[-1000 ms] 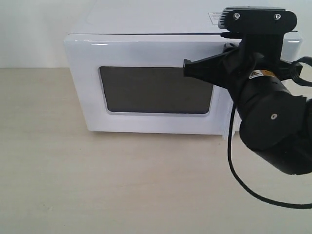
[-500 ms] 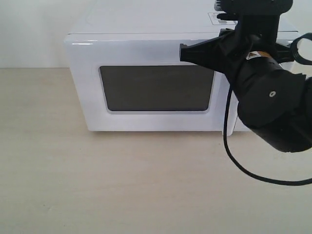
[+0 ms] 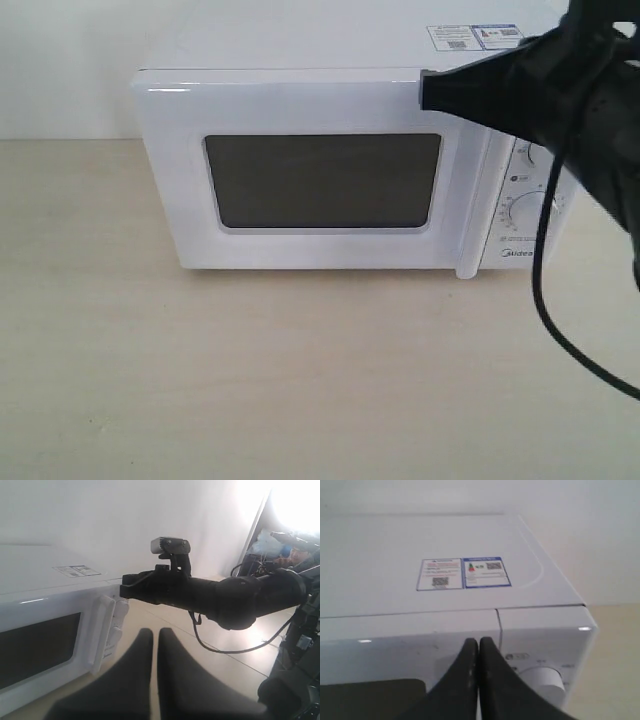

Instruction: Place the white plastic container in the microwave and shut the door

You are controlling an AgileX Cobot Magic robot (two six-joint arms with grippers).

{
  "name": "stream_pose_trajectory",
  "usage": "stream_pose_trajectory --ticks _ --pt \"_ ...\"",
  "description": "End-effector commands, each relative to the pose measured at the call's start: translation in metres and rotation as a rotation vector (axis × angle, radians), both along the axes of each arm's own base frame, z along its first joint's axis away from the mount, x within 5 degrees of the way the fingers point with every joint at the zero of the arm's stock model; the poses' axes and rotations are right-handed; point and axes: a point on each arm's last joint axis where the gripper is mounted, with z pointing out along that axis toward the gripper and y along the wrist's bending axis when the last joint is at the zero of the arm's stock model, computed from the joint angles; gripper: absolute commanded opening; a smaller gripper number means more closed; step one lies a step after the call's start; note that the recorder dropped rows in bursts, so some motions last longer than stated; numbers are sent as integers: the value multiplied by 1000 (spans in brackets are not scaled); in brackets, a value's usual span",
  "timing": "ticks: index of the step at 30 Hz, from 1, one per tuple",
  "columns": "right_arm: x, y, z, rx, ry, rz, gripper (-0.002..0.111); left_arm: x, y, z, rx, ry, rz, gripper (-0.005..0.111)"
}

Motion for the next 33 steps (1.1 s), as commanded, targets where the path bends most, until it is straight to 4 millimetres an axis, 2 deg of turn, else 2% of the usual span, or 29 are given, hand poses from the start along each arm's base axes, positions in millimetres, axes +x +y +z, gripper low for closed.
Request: stream_pose_trajectory --ticks 1,7,28,31,33 --pt "-11 -16 8 16 57 -82 0 -1 -1 -2 3 7 -14 4" --pt "-16 -30 11 19 59 -215 0 -1 -1 -2 3 7 -14 4" --pt "-16 -32 11 17 57 -233 0 -4 2 -1 -8 -6 -9 4" --pt "-16 -32 11 17 57 -233 0 -13 7 1 -15 -66 22 4" --pt "-16 -32 11 17 57 -233 0 -19 14 3 24 -182 95 4"
